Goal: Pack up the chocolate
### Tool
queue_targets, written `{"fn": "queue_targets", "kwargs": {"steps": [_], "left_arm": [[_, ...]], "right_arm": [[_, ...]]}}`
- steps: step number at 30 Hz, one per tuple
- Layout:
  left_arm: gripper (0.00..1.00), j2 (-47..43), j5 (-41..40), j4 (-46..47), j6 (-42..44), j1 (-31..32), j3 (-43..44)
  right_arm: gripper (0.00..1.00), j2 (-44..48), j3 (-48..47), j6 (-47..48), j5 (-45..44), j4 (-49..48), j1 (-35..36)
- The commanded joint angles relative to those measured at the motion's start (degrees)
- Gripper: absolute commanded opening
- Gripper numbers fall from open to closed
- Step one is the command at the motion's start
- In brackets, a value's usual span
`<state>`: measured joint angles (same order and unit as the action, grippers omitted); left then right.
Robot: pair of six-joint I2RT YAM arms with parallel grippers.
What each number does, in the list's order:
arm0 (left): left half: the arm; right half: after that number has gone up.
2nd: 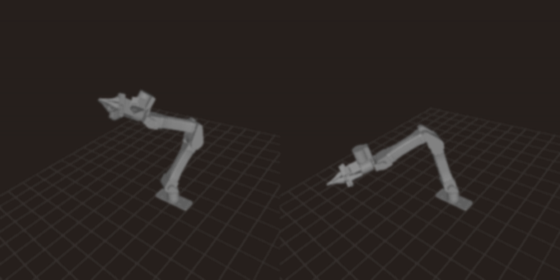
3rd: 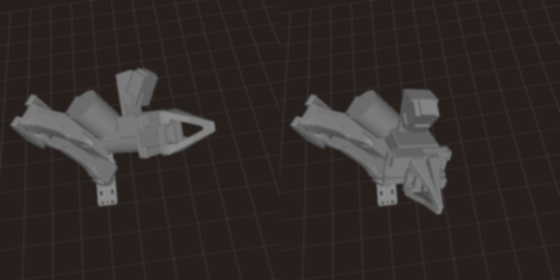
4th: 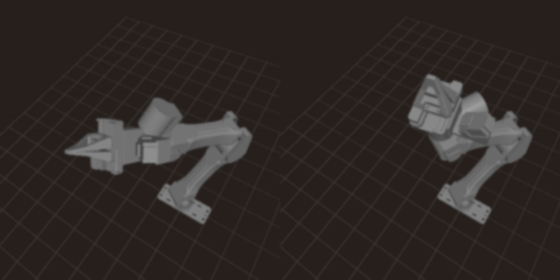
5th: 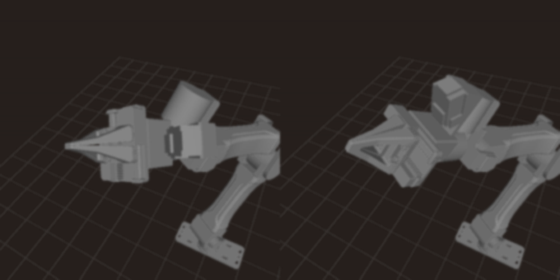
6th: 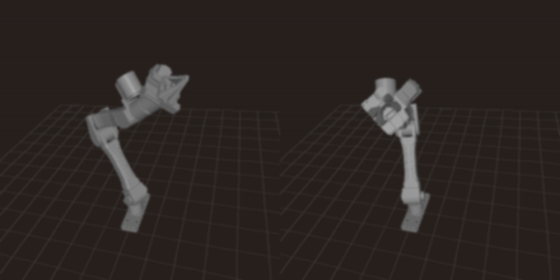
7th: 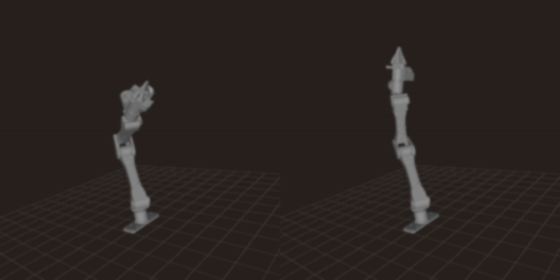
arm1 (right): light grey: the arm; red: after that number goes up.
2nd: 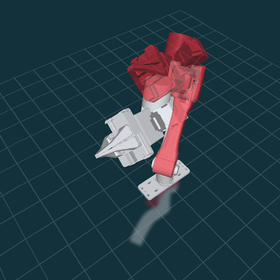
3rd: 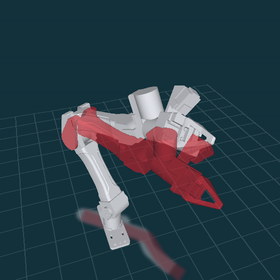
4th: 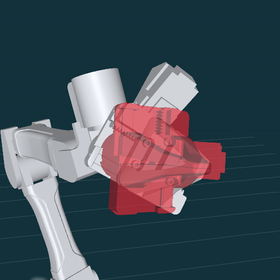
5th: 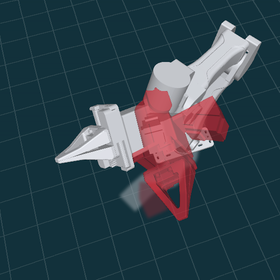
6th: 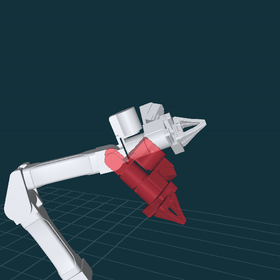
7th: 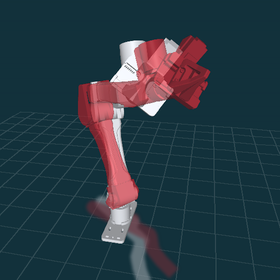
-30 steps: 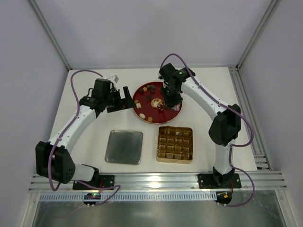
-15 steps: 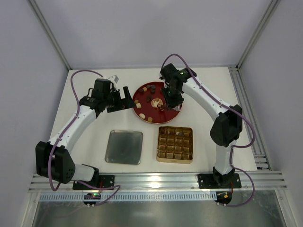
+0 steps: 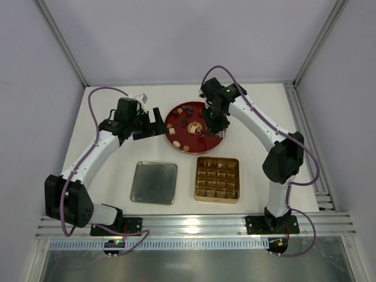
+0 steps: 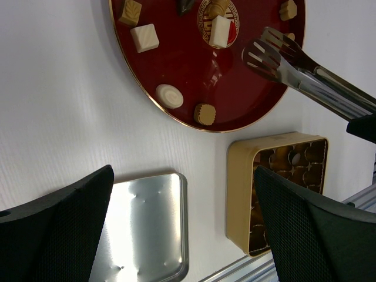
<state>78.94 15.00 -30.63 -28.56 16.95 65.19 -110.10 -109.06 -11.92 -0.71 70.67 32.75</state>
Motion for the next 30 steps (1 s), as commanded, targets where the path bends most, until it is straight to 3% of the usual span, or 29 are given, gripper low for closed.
{"fn": "queue_targets", "kwargs": {"steps": [1,19,30], "left_arm": [[1.00,0.2,0.6,1.5,-0.2,-0.3,0.3],[1.00,-0.6,1.0,1.5,-0.4,-0.3,0.3],[1.00,-1.7,1.6,1.7,-0.6,-0.3,0.0]], "right_arm": [[0.33,5.0,-0.1,0.8,0.0,0.6,-0.4],[0.33,17.0,6.1,-1.8,2.4,6.7,-0.5],[0.33,30.4,18.9,-5.7,1.4,8.7,-0.5]]}}
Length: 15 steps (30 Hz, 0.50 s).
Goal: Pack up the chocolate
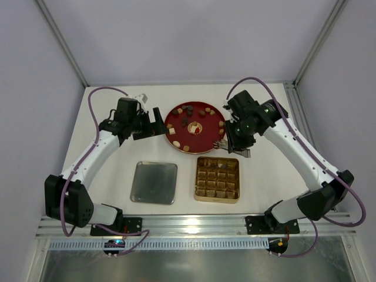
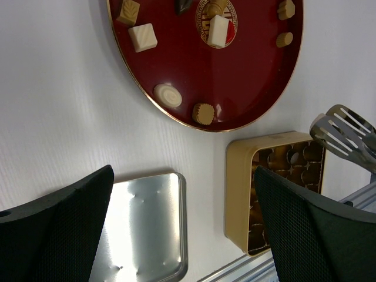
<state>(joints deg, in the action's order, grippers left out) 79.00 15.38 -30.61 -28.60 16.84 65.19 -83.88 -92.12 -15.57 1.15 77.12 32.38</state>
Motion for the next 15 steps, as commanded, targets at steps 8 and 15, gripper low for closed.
{"fn": "queue_targets", "kwargs": {"steps": [8,15], "left_arm": [[1.00,-2.2,1.0,1.7,-0.5,-0.2,0.0],[1.00,-2.5,0.9,1.7,-0.5,-0.2,-0.1]], "right_arm": [[0.33,12.5,10.6,-4.1,-0.9,4.0,-0.1],[0.33,17.2,16.4,-5.9,-3.1,3.3,-0.1]]}}
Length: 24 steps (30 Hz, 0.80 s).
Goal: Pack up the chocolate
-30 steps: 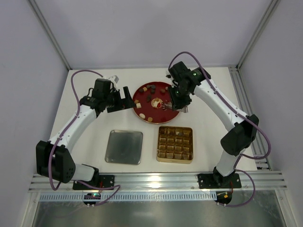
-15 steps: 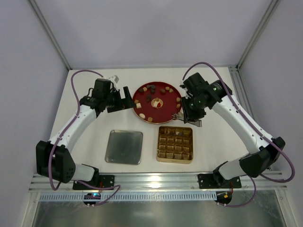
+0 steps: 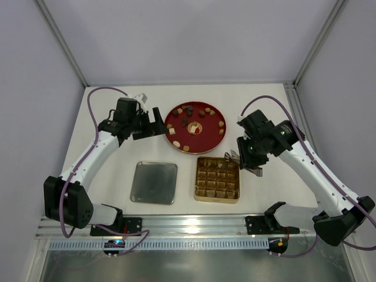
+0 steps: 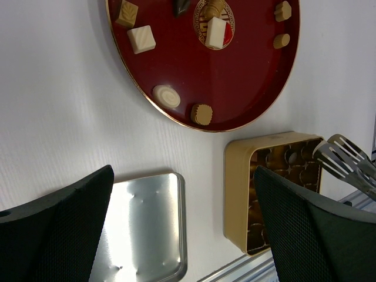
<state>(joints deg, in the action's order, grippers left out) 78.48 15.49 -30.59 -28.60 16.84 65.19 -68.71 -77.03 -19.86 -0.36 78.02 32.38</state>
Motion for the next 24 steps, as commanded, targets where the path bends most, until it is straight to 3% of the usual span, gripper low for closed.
{"fn": "queue_targets", "kwargs": {"steps": [1,21,24], "left_arm": [[1.00,-1.9,0.8,1.7,-0.5,-0.2,-0.1],[1.00,-2.4,0.6,1.7,-0.5,-0.2,-0.3],[1.00,-2.2,0.7,1.7,-0.4,-0.1,-0.2]], "right_arm": [[0.33,2.6,2.2,-1.8,-2.0,2.2,-0.2],[0.34,4.9,6.2,-2.7,-3.0,1.3,-0.1],[0.39,5.2,6.5,-2.7,-2.9,1.1,-0.1]]}}
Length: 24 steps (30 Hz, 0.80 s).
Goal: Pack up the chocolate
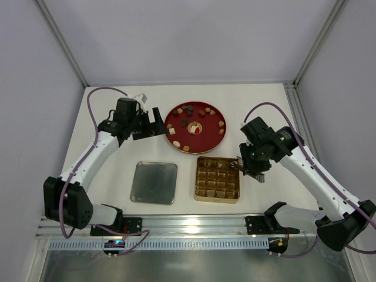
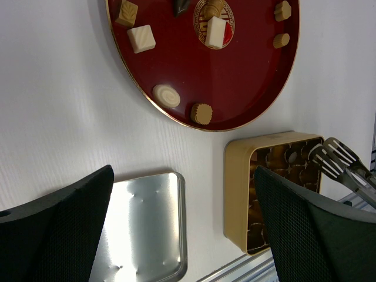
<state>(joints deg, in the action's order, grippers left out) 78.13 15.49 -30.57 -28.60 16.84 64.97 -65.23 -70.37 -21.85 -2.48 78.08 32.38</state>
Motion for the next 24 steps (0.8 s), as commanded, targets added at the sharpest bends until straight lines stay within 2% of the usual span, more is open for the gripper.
{"fn": "queue_targets", "kwargs": {"steps": [1,24], "left_arm": [[1.00,-2.0,0.8,1.7,-0.5,-0.2,0.0],[1.00,-2.0,0.8,1.7,-0.4,-0.2,0.0]], "right_arm": [[0.40,1.6,-0.1,-0.8,-0.6,0.9,-0.1],[0.44,1.3,-1.2,-0.6,0.0,1.3,-0.1]]}}
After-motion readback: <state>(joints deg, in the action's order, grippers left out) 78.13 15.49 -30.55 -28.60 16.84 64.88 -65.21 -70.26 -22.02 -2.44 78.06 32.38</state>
